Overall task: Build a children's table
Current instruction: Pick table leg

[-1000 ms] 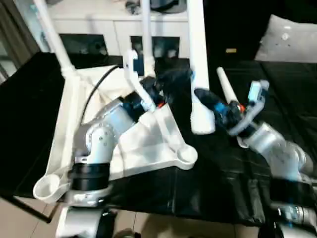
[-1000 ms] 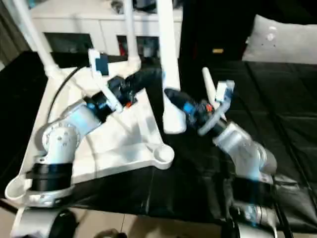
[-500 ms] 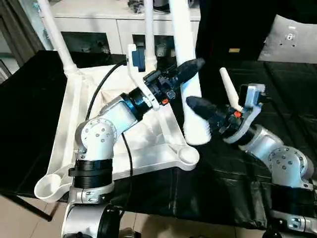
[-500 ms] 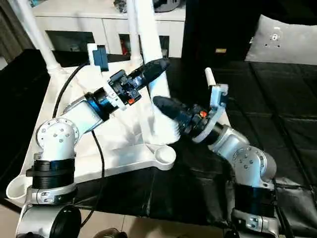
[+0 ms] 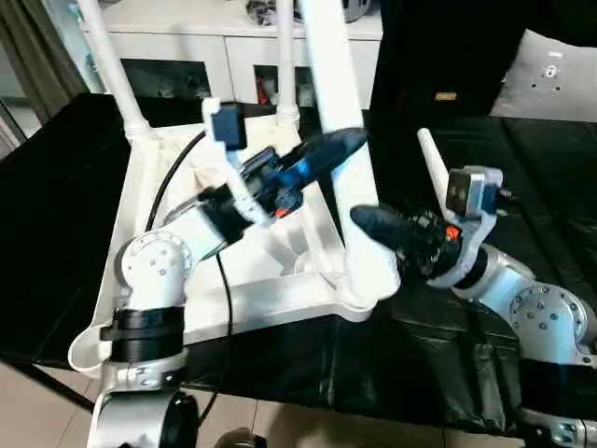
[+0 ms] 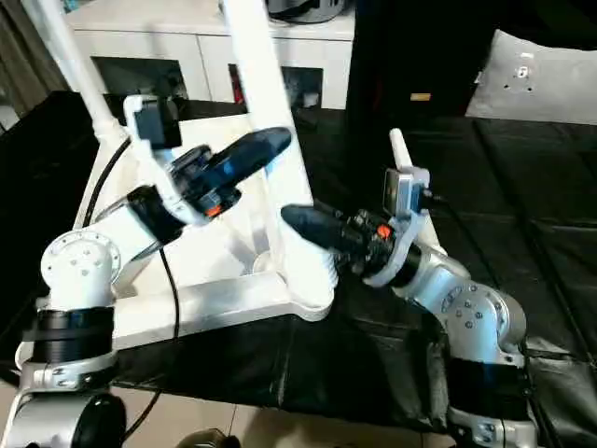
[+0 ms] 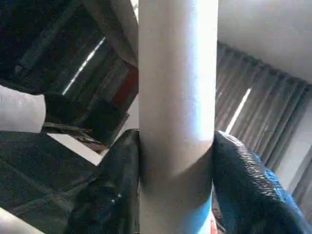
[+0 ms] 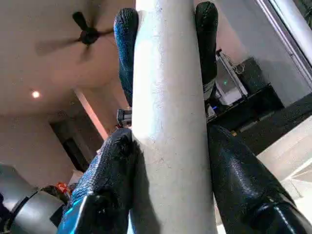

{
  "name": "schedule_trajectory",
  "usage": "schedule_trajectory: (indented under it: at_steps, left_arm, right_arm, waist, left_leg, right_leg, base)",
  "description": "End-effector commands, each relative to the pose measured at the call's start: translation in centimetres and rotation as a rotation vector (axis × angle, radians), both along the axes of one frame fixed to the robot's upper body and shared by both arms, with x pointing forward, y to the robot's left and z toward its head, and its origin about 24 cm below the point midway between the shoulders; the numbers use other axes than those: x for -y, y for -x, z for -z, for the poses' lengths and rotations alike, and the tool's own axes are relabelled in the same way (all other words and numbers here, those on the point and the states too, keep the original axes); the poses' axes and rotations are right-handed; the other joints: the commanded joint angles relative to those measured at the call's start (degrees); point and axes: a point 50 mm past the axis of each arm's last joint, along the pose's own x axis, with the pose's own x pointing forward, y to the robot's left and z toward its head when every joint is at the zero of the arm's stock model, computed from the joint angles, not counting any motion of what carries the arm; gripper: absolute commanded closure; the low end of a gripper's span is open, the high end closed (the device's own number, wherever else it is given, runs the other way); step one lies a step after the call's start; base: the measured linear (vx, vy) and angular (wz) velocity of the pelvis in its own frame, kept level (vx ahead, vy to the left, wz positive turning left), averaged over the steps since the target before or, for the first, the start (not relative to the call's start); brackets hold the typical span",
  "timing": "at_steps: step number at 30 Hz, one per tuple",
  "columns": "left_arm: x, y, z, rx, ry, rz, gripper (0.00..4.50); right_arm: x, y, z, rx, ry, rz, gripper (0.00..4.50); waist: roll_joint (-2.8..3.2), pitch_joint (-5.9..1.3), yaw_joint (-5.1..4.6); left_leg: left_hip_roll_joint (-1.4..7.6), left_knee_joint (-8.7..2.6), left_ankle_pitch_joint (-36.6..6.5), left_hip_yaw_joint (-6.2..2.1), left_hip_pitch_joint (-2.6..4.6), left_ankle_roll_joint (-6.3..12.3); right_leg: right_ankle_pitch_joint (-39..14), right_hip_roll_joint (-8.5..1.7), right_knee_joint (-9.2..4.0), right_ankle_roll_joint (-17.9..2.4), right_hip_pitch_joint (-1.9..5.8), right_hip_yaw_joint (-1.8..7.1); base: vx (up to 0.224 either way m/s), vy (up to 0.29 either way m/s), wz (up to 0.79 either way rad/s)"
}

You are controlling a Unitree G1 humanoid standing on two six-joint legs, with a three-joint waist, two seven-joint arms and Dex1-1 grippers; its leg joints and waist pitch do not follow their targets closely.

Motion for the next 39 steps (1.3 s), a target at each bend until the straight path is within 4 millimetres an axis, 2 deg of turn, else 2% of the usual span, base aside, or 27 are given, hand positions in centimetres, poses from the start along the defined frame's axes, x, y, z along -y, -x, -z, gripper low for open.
schedule_trajectory:
  at_steps: [1, 4, 5, 9, 10, 14, 19, 21, 22, 24, 25, 29, 30, 31, 34, 36, 37, 39]
  left_arm:
    - [0.7, 0.6, -1.0, 0.069, 0.020, 0.083, 2.38]
    - [0.5, 0.5, -1.1, 0.077, 0.016, 0.079, 2.59]
    - [0.5, 0.5, -1.0, 0.077, 0.015, 0.077, 2.59]
    - [0.3, 0.4, -1.0, 0.076, 0.003, 0.048, 2.65]
    - [0.2, 0.2, -0.9, 0.080, -0.008, 0.028, 2.66]
    - [-0.1, -0.2, -0.9, 0.092, -0.045, -0.031, 2.66]
    - [-0.5, -1.0, -0.6, 0.122, -0.168, -0.144, 2.66]
    - [-0.5, -1.6, -0.6, 0.156, -0.247, -0.243, 2.66]
    - [-0.4, -1.8, -0.6, 0.177, -0.281, -0.285, 2.66]
    - [-0.2, -2.0, -0.4, 0.199, -0.336, -0.336, 2.66]
    - [0.2, -2.2, -0.2, 0.223, -0.385, -0.386, 2.66]
    - [1.5, -2.5, -0.1, 0.259, -0.460, -0.511, 2.66]
    - [1.7, -2.6, -0.1, 0.259, -0.473, -0.544, 2.66]
    - [1.9, -2.8, -0.2, 0.262, -0.495, -0.594, 2.66]
    - [2.1, -3.5, -0.1, 0.276, -0.555, -0.718, 2.66]
    - [2.2, -3.6, -0.1, 0.271, -0.559, -0.741, 2.66]
    - [2.3, -3.6, 0.0, 0.266, -0.559, -0.755, 2.66]
    - [2.5, -3.7, 0.0, 0.261, -0.559, -0.776, 2.66]
  right_arm:
    - [0.2, -0.2, 0.7, -0.036, 0.037, 0.025, 2.63]
    - [0.2, -0.3, 0.7, -0.025, 0.058, 0.043, 2.63]
    - [0.2, -0.3, 0.7, -0.022, 0.061, 0.043, 2.63]
    - [0.2, -0.6, 1.0, -0.025, 0.100, 0.072, 2.63]
    - [0.2, -0.9, 1.1, -0.033, 0.121, 0.096, 2.07]
    - [0.2, -1.5, 1.3, -0.028, 0.183, 0.155, 1.72]
    - [0.1, -2.4, 0.6, 0.080, 0.254, 0.240, 1.26]
    - [-0.3, -2.7, 0.1, 0.146, 0.305, 0.282, 1.05]
    - [-0.6, -2.8, -0.1, 0.166, 0.324, 0.297, 0.99]
    - [-1.0, -2.9, -0.2, 0.181, 0.347, 0.305, 0.92]
    - [-1.6, -3.0, -0.1, 0.195, 0.386, 0.324, 0.70]
    - [-3.5, -3.2, 0.5, 0.211, 0.507, 0.362, 0.55]
    - [-3.8, -3.4, 0.8, 0.207, 0.551, 0.394, 0.55]
    - [-4.0, -3.8, 1.2, 0.186, 0.594, 0.441, 0.55]
    - [-4.2, -4.6, 1.8, 0.131, 0.652, 0.546, 0.55]
    - [-4.3, -4.8, 1.8, 0.127, 0.655, 0.580, 0.55]
    - [-4.4, -4.9, 1.8, 0.115, 0.654, 0.606, 0.82]
    - [-4.7, -5.1, 1.8, 0.112, 0.648, 0.631, 0.89]
  waist:
    - [-0.98, -4.09, -0.05]
    - [-0.98, -4.11, -0.02]
    - [-1.26, -4.09, -0.10]
    - [-1.17, -4.14, -0.09]
    - [-1.09, -4.12, -0.07]
    - [-1.12, -4.08, -0.26]
    - [-1.20, -4.14, -0.35]
    - [-1.04, -4.20, -0.34]
    - [-1.25, -4.19, -0.43]
    - [-1.25, -4.14, -0.43]
    - [-1.33, -4.18, -0.38]
    - [-1.33, -4.20, -0.69]
    - [-1.53, -4.13, -0.82]
    - [-1.34, -4.14, -0.88]
    - [-1.40, -4.13, -1.38]
    - [-1.36, -4.12, -1.54]
    - [-1.36, -4.10, -1.59]
    - [-1.31, -4.18, -1.55]
  left_leg:
    - [1.72, -3.71, -8.0, -0.64, 0.85, 1.55]
    - [1.77, -3.68, -7.9, -0.64, 0.86, 1.38]
    - [1.78, -3.68, -7.8, -0.58, 0.83, 1.45]
    - [1.80, -3.66, -7.4, -0.60, 0.82, 1.56]
    - [1.84, -3.66, -7.5, -0.64, 0.83, 1.63]
    - [1.75, -3.67, -7.9, -0.59, 0.92, 0.98]
    - [1.79, -3.68, -7.6, -0.59, 0.89, 0.86]
    - [1.93, -3.69, -7.3, -0.68, 0.85, 0.97]
    - [1.95, -3.69, -7.2, -0.65, 0.90, 0.82]
    - [1.91, -3.70, -7.2, -0.65, 0.89, 0.74]
    - [1.93, -3.69, -7.1, -0.64, 0.85, 0.92]
    - [1.91, -3.66, -6.9, -0.67, 0.75, 0.53]
    - [1.88, -3.70, -7.1, -0.64, 0.70, 0.61]
    - [1.88, -3.69, -6.9, -0.68, 0.63, 0.24]
    - [1.78, -3.70, -8.0, -0.71, 0.68, 0.11]
    - [1.73, -3.70, -8.2, -0.70, 0.69, 0.11]
    - [1.75, -3.70, -7.9, -0.70, 0.64, 0.06]
    - [1.81, -3.66, -7.7, -0.70, 0.72, 0.16]
  right_leg:
    - [-19.9, -4.21, -5.35, -6.3, 2.89, 2.38]
    - [-19.4, -4.24, -5.26, -6.4, 2.89, 2.43]
    - [-19.1, -4.21, -5.25, -6.5, 2.94, 2.44]
    - [-18.5, -4.23, -5.09, -6.9, 2.93, 2.46]
    - [-18.4, -4.27, -5.12, -6.9, 2.89, 2.46]
    - [-19.2, -4.28, -5.13, -6.5, 2.86, 2.48]
    - [-18.2, -4.24, -5.01, -6.1, 2.90, 2.54]
    - [-16.9, -4.24, -4.77, -6.5, 2.88, 2.55]
    - [-16.5, -4.15, -4.76, -6.4, 2.84, 2.57]
    - [-16.6, -4.19, -4.71, -6.3, 2.89, 2.64]
    - [-16.4, -4.29, -4.69, -6.4, 2.95, 2.66]
    - [-15.2, -4.24, -4.54, -6.6, 2.95, 2.70]
    - [-15.5, -4.23, -4.61, -6.6, 3.00, 2.68]
    - [-15.6, -4.25, -4.55, -6.7, 2.98, 2.70]
    - [-15.8, -4.21, -4.67, -6.7, 2.94, 2.70]
    - [-15.9, -4.17, -4.69, -6.7, 2.95, 2.68]
    - [-15.5, -4.20, -4.68, -6.8, 2.94, 2.72]
    - [-14.6, -4.23, -4.56, -7.2, 2.89, 2.75]
  base:
    - [0.000, 0.000, 0.00]
    - [0.000, 0.000, 0.00]
    - [0.000, 0.000, 0.00]
    - [0.000, 0.000, 0.00]
    - [0.000, 0.000, 0.00]
    - [0.000, 0.000, 0.00]
    - [0.000, 0.000, 0.00]
    - [0.000, 0.000, 0.00]
    - [0.000, 0.000, 0.00]
    - [0.000, 0.000, 0.00]
    - [0.000, 0.000, 0.00]
    - [0.000, 0.000, 0.00]
    - [0.000, 0.000, 0.00]
    - [0.000, 0.000, 0.00]
    - [0.000, 0.000, 0.00]
    - [0.000, 0.000, 0.00]
    - [0.000, 0.000, 0.00]
    - [0.000, 0.000, 0.00]
